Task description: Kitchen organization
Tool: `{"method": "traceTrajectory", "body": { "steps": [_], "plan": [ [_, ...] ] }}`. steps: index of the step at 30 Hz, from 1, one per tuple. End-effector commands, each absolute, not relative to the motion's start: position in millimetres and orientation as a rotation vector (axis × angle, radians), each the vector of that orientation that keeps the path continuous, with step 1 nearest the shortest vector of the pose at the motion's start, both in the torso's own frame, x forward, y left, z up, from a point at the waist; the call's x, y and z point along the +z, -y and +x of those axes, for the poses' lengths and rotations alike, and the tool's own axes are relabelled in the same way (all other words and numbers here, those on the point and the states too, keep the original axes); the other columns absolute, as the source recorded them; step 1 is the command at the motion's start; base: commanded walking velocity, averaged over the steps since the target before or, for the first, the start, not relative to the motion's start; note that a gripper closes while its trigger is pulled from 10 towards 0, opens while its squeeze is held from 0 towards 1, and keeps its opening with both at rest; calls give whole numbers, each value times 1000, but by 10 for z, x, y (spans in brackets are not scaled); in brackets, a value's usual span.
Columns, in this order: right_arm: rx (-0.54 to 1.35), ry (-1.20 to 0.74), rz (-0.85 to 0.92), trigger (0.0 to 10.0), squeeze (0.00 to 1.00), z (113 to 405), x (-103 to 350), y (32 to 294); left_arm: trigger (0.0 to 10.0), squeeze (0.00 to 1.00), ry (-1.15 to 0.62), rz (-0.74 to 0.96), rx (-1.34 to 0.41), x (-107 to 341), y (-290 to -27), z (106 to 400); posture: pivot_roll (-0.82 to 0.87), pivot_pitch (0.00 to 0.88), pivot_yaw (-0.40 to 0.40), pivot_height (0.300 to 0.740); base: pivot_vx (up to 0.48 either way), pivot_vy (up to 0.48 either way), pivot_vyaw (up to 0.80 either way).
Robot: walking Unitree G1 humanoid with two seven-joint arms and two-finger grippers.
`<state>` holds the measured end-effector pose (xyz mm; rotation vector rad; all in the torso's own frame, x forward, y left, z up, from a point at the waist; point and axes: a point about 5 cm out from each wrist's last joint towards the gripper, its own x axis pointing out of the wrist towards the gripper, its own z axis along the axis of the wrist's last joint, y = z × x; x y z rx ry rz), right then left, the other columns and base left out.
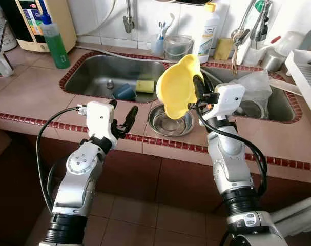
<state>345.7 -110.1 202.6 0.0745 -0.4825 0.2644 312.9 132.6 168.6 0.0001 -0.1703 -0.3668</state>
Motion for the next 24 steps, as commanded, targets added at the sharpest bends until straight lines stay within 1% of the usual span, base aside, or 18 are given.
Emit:
{"method": "traceTrajectory", "body": {
  "steps": [1, 5, 8, 16, 24],
  "plan": [
    [274, 542, 72, 10000, 0, 3424, 2132, 1086, 10000, 0, 173, -8, -365, 1708, -1331, 3163, -22, 60, -21, 740, 0, 0, 0],
    [274, 552, 67, 10000, 0, 3419, 2152, 1093, 10000, 0, 176, 4, -368, 1720, -1333, 3179, -24, 59, -20, 740, 0, 0, 0],
    [272, 553, 59, 10000, 0, 3418, 2154, 1091, 10000, 0, 181, 12, -369, 1734, -1333, 3186, -26, 59, -17, 740, 259, 0, 0],
    [278, 552, 55, 10000, 0, 3414, 2146, 1069, 10000, 0, 184, 14, -379, 1748, -1311, 3205, -24, 54, -18, 740, 349, 0, 0],
    [284, 542, 50, 10000, 0, 3416, 2123, 1043, 10000, 0, 203, 13, -352, 1797, -1348, 3278, -22, 22, -25, 740, 373, 0, 0]
  ]
}}
